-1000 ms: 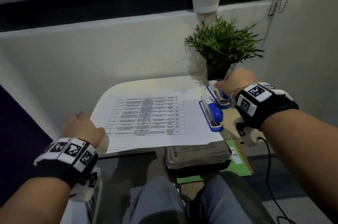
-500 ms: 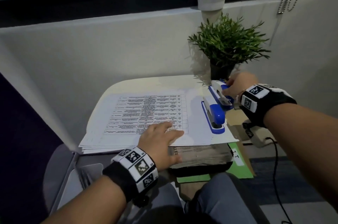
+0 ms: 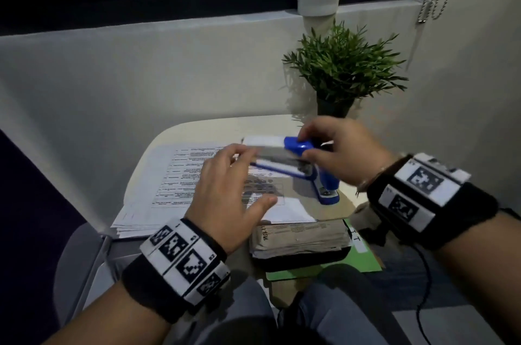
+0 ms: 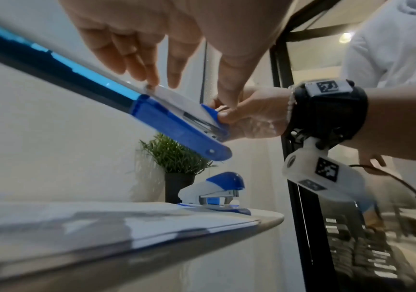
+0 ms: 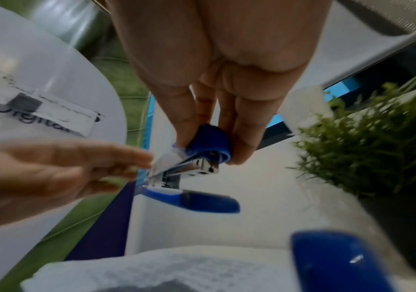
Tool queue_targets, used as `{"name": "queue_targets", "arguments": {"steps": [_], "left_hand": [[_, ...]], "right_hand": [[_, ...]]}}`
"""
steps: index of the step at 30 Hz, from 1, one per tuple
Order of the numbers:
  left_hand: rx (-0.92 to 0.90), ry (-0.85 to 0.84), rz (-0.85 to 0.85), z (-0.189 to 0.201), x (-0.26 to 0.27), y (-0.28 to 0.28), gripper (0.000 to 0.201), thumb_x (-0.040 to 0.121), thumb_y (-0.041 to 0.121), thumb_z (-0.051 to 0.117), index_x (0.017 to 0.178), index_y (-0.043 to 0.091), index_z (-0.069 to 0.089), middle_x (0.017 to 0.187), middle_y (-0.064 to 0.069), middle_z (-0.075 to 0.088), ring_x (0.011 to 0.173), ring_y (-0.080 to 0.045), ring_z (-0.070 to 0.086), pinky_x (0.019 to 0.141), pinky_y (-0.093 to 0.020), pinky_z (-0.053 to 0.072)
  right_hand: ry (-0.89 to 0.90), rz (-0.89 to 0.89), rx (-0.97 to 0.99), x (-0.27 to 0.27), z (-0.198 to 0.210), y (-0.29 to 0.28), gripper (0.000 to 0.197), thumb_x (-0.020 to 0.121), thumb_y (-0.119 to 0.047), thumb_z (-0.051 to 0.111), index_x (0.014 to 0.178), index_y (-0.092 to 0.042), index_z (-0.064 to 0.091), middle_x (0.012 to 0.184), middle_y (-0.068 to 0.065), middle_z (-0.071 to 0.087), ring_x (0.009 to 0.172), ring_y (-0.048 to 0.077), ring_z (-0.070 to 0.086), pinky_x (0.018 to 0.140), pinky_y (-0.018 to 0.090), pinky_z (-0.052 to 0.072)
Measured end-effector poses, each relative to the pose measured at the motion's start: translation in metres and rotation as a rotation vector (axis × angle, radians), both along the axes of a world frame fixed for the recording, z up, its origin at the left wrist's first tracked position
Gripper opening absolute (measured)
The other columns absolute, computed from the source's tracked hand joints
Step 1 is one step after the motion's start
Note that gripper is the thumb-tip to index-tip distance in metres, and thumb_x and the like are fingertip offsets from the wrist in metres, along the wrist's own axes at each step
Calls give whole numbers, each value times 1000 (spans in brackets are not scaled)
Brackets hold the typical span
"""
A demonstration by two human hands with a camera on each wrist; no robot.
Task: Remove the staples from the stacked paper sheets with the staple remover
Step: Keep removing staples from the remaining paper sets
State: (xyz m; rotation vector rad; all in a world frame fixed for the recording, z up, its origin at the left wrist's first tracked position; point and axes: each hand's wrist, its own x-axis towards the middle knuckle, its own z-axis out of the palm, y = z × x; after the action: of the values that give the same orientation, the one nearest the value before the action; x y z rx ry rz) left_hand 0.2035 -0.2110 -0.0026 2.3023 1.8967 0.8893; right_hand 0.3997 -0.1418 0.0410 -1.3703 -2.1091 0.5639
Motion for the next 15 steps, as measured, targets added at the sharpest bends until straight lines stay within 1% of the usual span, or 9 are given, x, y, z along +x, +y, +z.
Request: {"name": "queue_targets", "arguments": {"steps": [2,4,5,7,8,9,11,13,15], "left_hand": [[-7,81,16,7,2,1,78,79,50,64,143,19,32,147,0,27,132,-17,21,107,-28,19],[-76,145,35,8,-1,8,75,84,45,60,145,20,26,151,1,24,137,-19,18,112,-30,16],[-117,167,8,8,-2,13,67,86,41,58,143,20,29,148,0,30,136,-20,24,111,-31,19],[-227,163,-67,6,-4,22,40,90,29,53,130,23,46,127,-2,51,119,-23,45,97,-33,36],[-288,166,-77,5,-4,25,32,92,25,50,123,23,50,117,-3,55,109,-24,50,89,-34,40],[-324,177,-72,4,-4,27,29,93,23,48,121,22,51,113,-3,55,103,-24,51,85,-34,41],[-326,195,-53,1,-5,31,29,93,21,47,121,21,51,113,-4,56,101,-23,52,84,-34,41],[-301,178,-42,-1,-7,36,28,94,20,46,121,20,51,112,-3,57,100,-23,51,83,-31,40],[-304,154,-30,-3,-10,41,28,94,19,45,122,19,51,112,-3,57,101,-22,51,81,-28,35]], "right_hand": [[-67,68,24,-15,-9,-8,21,83,-16,68,102,-25,65,98,0,68,91,17,61,86,32,49],[-95,133,9,-28,-18,-12,23,84,-14,66,104,-23,64,101,1,68,94,18,60,88,32,47],[-100,157,-4,-33,-22,-12,23,84,-13,65,105,-22,64,101,1,68,95,19,60,88,32,47],[-105,167,-23,-42,-30,-13,23,84,-11,63,105,-20,63,100,2,68,94,20,59,85,31,45],[-89,149,-35,-45,-35,-13,23,84,-10,63,106,-19,62,99,3,68,94,21,59,85,32,46],[-56,112,-51,-48,-39,-13,25,83,-10,64,106,-18,61,100,3,68,94,21,60,86,34,47],[71,-8,-94,-52,-47,-12,33,81,-10,68,112,-18,59,106,3,68,98,19,62,91,35,49],[192,-130,-157,-54,-54,-12,44,82,-10,69,122,-16,55,116,2,65,105,15,60,97,31,47],[205,-203,-223,-54,-64,-16,47,85,-10,68,128,-14,51,120,1,63,109,14,59,99,28,46]]}}
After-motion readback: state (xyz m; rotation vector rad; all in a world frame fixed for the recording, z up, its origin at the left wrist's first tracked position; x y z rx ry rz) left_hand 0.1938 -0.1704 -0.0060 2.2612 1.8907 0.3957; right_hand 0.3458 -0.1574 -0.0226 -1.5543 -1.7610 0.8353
